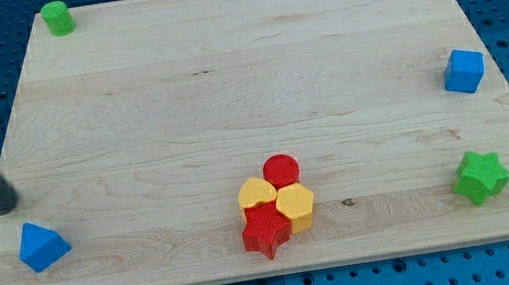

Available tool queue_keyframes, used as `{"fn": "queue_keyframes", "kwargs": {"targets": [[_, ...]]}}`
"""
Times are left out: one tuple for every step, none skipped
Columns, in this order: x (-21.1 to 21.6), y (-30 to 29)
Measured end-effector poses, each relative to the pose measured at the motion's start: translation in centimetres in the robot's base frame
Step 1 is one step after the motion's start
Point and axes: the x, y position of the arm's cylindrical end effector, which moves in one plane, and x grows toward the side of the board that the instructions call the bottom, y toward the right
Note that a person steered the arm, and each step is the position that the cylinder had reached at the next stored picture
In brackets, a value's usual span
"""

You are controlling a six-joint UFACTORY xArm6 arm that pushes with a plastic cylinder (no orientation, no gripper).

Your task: Push the blue triangle a bit right and slightly up

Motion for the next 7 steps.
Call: {"fn": "queue_keyframes", "kwargs": {"targets": [[0.0, -0.3], [3.1, 0.1], [6.9, 2.7], [7.6, 7.4], [7.6, 12.5], [6.6, 13.5], [3.7, 13.4]]}}
